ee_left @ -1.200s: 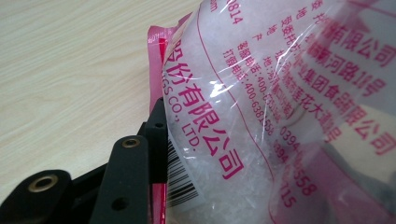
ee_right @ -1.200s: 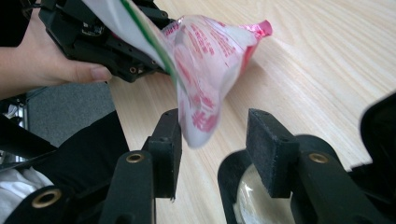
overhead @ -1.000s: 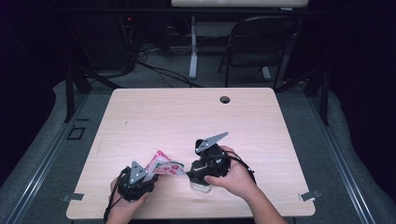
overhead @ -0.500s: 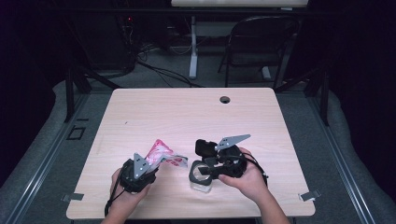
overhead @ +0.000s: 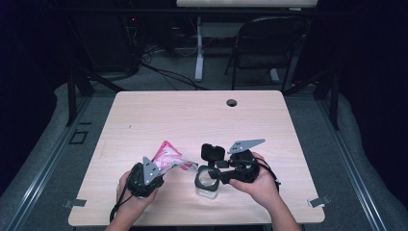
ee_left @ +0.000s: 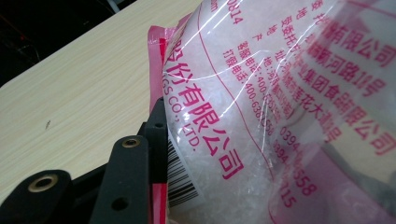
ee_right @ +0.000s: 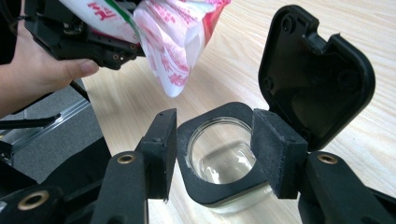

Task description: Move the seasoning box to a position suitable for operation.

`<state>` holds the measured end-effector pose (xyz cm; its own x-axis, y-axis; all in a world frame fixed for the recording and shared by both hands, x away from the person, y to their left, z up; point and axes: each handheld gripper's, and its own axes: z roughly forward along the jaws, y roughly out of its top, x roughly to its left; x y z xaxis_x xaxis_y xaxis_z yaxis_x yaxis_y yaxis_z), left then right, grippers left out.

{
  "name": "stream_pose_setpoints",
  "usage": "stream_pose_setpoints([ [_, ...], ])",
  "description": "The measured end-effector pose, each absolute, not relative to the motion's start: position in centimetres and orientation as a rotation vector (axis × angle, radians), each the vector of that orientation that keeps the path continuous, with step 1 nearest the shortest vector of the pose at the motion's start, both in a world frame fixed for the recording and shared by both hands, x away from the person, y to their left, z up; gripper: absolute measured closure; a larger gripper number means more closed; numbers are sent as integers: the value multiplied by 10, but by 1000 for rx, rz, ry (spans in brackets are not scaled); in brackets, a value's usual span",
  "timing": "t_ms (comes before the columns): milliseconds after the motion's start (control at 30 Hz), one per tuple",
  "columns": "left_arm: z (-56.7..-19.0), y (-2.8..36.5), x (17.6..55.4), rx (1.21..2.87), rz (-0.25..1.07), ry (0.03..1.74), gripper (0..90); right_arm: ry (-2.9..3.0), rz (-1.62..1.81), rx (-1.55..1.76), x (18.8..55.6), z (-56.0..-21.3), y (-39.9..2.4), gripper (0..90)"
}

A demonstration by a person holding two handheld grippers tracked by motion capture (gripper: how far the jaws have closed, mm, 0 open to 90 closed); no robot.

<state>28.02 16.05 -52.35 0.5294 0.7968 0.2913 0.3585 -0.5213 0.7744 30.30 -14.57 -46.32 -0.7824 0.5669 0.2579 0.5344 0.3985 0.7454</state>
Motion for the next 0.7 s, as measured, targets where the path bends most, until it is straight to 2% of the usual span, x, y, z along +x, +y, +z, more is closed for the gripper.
stream_pose_setpoints([
  [700,-522,152,281,2154,990,880,563,2613,1333,1011,298,-463,-140,497],
])
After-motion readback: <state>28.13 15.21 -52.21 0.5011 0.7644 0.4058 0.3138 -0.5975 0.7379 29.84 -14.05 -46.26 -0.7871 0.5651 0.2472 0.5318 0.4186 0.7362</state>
